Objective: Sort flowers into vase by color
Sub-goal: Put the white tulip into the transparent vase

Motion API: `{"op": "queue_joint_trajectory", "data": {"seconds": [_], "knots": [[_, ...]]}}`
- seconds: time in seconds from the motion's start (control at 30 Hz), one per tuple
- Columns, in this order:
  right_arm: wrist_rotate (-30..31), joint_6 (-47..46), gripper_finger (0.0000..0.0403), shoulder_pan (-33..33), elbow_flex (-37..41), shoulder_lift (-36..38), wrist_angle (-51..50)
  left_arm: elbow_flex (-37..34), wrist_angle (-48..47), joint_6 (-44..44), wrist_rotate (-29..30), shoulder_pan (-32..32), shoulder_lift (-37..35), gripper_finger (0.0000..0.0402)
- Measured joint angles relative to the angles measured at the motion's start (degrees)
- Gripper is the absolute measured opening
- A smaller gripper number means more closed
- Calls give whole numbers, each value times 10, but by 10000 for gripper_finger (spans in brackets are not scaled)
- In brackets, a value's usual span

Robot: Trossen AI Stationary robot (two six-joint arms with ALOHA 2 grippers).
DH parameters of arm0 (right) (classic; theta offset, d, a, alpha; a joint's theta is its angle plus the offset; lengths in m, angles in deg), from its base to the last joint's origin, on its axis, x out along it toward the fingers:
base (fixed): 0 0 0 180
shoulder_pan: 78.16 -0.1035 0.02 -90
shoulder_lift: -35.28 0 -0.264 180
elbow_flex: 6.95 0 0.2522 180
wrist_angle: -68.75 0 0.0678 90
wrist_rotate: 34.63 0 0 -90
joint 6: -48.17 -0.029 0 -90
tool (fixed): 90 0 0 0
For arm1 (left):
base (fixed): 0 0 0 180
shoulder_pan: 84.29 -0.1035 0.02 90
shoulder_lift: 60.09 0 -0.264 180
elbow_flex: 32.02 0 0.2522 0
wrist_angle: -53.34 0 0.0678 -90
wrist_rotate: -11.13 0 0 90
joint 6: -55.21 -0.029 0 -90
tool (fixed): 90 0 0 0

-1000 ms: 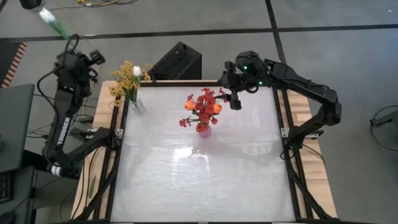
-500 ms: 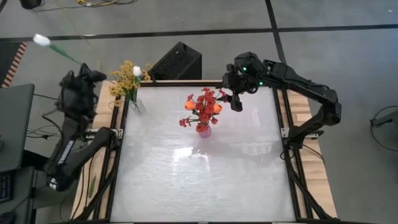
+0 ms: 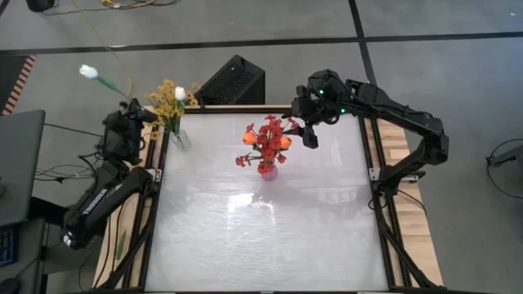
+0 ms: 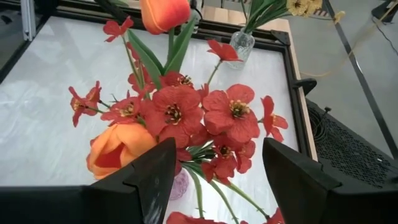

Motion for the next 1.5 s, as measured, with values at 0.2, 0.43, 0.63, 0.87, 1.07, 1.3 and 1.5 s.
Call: {"op": "queue_joint_trajectory", "data": {"seconds": [0.2, 0.43, 0.63, 0.87, 1.07, 1.3, 1.5], "knots": [[0, -4, 265, -1, 0, 0, 0, -26, -8, 6, 5, 31, 1, 0], [0, -9, 265, -1, 0, 0, 0, -31, -8, -24, 13, 50, 1, 0], [0, -9, 265, -1, 0, 0, 0, 7, 0, -80, 12, 54, 1, 0], [0, -3, 265, -1, 0, 0, 0, 24, -52, -73, 3, 54, 1, 0], [0, 5, 265, -1, 0, 0, 0, 24, -114, -40, -12, 54, 2, 0], [0, 5, 265, -1, 0, 0, -1, 24, -128, -39, -31, 54, 2, 0], [0, 5, 265, -1, 0, 0, -5, 24, -133, -45, -52, 54, 2, 0]]}}
